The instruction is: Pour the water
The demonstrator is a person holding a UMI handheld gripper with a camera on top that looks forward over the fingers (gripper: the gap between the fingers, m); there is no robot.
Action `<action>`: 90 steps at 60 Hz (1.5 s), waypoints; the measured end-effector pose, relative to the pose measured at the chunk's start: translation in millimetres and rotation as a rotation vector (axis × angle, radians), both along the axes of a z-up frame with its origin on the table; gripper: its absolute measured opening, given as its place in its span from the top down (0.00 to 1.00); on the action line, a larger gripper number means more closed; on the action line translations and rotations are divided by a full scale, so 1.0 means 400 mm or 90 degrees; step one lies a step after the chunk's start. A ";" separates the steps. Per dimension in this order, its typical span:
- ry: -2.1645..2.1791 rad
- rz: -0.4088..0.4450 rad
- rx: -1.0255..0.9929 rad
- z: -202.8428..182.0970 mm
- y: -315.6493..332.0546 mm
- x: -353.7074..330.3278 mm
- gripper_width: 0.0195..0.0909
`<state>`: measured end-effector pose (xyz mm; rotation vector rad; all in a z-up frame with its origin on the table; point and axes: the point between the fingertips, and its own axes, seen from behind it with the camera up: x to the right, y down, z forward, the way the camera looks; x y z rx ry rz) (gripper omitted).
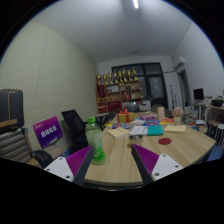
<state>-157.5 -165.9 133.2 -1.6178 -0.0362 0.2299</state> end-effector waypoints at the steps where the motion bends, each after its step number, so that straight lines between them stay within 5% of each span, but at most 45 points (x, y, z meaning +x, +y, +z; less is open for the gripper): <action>1: -0.002 0.004 -0.004 0.007 0.017 -0.021 0.10; 15: -0.005 0.019 -0.011 0.005 0.266 -0.234 0.10; 30: -0.037 -0.024 -0.006 -0.039 0.459 -0.264 0.10; 31: -0.043 -0.030 -0.003 -0.037 0.473 -0.270 0.12; 34: -0.071 -0.050 0.002 -0.040 0.504 -0.251 0.50; 42: -0.106 -0.067 0.016 -0.031 0.517 -0.254 0.55; 54: -0.140 0.022 0.030 -0.020 0.552 -0.341 0.59; 69: 0.315 0.123 -0.047 0.128 0.640 -0.331 0.63; 90: 1.099 0.178 -0.232 0.108 0.691 -0.109 0.63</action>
